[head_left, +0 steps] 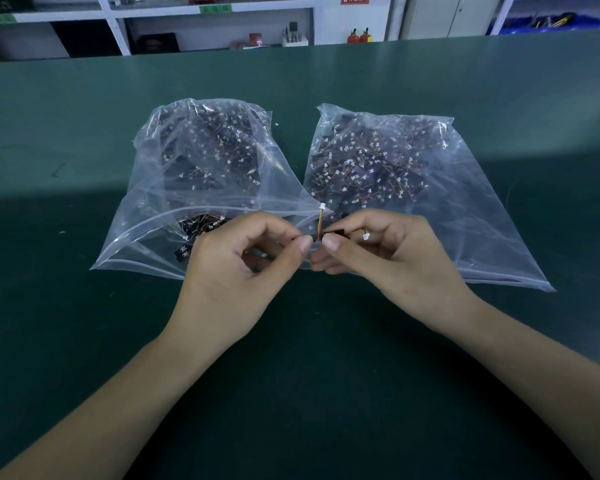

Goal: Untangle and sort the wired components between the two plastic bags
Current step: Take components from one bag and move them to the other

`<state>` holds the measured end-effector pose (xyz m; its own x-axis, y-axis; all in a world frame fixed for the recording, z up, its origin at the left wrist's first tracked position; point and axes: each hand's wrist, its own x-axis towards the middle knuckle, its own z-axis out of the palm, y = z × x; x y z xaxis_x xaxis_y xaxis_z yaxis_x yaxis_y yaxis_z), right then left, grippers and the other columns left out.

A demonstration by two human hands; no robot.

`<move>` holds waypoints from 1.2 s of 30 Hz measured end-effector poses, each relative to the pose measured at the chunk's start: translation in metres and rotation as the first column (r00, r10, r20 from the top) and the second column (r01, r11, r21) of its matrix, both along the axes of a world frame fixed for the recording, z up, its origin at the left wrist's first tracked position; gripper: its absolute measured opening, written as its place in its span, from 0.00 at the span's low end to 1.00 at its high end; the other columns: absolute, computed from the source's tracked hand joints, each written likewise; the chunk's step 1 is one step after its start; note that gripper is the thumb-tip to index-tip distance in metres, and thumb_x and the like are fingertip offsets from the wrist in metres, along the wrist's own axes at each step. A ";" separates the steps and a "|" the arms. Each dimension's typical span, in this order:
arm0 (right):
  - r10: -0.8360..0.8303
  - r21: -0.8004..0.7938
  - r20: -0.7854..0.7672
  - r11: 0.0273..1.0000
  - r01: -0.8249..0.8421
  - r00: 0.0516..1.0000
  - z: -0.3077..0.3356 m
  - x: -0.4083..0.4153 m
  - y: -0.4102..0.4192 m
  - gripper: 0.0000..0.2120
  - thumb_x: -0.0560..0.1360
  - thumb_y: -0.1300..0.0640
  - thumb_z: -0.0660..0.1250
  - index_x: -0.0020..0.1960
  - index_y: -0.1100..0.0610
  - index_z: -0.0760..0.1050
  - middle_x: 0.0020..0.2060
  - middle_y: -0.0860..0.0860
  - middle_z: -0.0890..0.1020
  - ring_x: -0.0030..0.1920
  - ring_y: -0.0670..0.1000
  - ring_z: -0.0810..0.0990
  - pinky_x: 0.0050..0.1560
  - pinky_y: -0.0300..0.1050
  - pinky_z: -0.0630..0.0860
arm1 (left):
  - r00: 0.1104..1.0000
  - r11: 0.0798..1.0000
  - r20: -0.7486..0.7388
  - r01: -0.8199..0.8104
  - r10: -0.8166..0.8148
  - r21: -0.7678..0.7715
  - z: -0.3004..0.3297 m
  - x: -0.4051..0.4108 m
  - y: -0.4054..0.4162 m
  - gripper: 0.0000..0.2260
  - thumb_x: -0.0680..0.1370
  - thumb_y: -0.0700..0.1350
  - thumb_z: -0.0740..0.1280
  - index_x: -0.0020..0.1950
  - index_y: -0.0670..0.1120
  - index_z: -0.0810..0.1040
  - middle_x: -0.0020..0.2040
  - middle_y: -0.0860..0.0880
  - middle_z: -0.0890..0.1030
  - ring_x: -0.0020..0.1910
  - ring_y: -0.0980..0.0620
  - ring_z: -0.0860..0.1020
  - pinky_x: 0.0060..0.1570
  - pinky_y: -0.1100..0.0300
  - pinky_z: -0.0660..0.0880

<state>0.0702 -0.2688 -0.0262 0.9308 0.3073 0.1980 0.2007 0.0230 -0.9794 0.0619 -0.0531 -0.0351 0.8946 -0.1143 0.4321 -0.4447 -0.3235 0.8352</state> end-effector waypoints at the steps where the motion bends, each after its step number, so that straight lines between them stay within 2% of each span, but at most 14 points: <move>1: -0.008 -0.003 0.003 1.000 0.008 1.000 0.000 0.000 0.000 0.10 0.79 0.58 0.72 0.55 0.65 0.82 0.45 0.57 0.89 0.49 0.57 0.90 0.54 0.51 0.86 | 1.000 1.000 -0.005 -0.007 0.007 -0.008 0.000 -0.001 0.000 0.02 0.80 0.48 0.74 0.48 0.51 0.85 0.45 0.50 0.87 0.43 0.46 0.86 0.44 0.41 0.83; 8: -0.025 0.015 0.036 1.000 0.025 0.999 0.000 0.001 0.001 0.09 0.78 0.58 0.72 0.53 0.64 0.83 0.45 0.57 0.89 0.48 0.57 0.90 0.52 0.48 0.86 | 0.999 0.999 -0.040 0.024 -0.026 -0.034 0.003 -0.002 -0.002 0.03 0.80 0.46 0.74 0.47 0.49 0.84 0.42 0.51 0.86 0.39 0.49 0.84 0.41 0.44 0.83; 13: -0.027 -0.003 0.046 1.000 0.027 0.999 -0.001 0.002 -0.001 0.07 0.80 0.61 0.71 0.52 0.66 0.82 0.44 0.57 0.89 0.48 0.57 0.90 0.51 0.47 0.86 | 0.992 0.994 -0.091 0.083 -0.089 -0.070 0.002 -0.001 -0.001 0.02 0.80 0.44 0.74 0.47 0.49 0.85 0.42 0.51 0.85 0.40 0.52 0.84 0.38 0.60 0.82; 20: -0.022 -0.021 0.034 1.000 0.023 0.999 -0.001 0.002 -0.002 0.08 0.80 0.60 0.71 0.53 0.65 0.82 0.44 0.58 0.89 0.47 0.57 0.90 0.50 0.48 0.87 | 0.988 0.994 -0.130 0.073 -0.083 -0.076 0.000 0.001 -0.001 0.03 0.80 0.43 0.74 0.47 0.48 0.86 0.42 0.50 0.85 0.41 0.51 0.83 0.42 0.47 0.83; 27: -0.030 -0.023 0.033 0.999 0.030 0.999 -0.003 0.003 -0.003 0.04 0.81 0.65 0.71 0.52 0.67 0.82 0.43 0.57 0.89 0.47 0.56 0.90 0.50 0.48 0.87 | 0.990 0.997 -0.128 0.059 -0.066 -0.058 0.000 -0.001 -0.003 0.03 0.78 0.46 0.73 0.46 0.49 0.85 0.42 0.53 0.86 0.42 0.55 0.83 0.44 0.48 0.83; 32: -0.035 -0.020 0.028 0.999 0.035 0.999 -0.003 0.002 -0.003 0.05 0.81 0.66 0.70 0.52 0.68 0.82 0.43 0.58 0.89 0.47 0.57 0.90 0.51 0.48 0.87 | 0.991 0.996 -0.114 0.063 -0.069 -0.056 0.000 -0.002 -0.003 0.03 0.78 0.45 0.73 0.46 0.48 0.85 0.42 0.52 0.86 0.41 0.54 0.83 0.42 0.47 0.83; 36: -0.036 -0.008 0.021 0.999 0.036 0.999 -0.002 0.002 -0.003 0.05 0.81 0.66 0.70 0.52 0.69 0.82 0.43 0.58 0.89 0.47 0.57 0.90 0.51 0.47 0.86 | 0.992 0.996 -0.109 0.063 -0.069 -0.064 0.001 -0.002 -0.004 0.03 0.79 0.44 0.74 0.46 0.48 0.85 0.42 0.51 0.86 0.41 0.55 0.83 0.40 0.52 0.83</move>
<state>0.0721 -0.2715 -0.0279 0.9370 0.2751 0.2154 0.2220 0.0073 -0.9750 0.0597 -0.0570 -0.0346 0.9286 -0.1515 0.3388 -0.3673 -0.2442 0.8975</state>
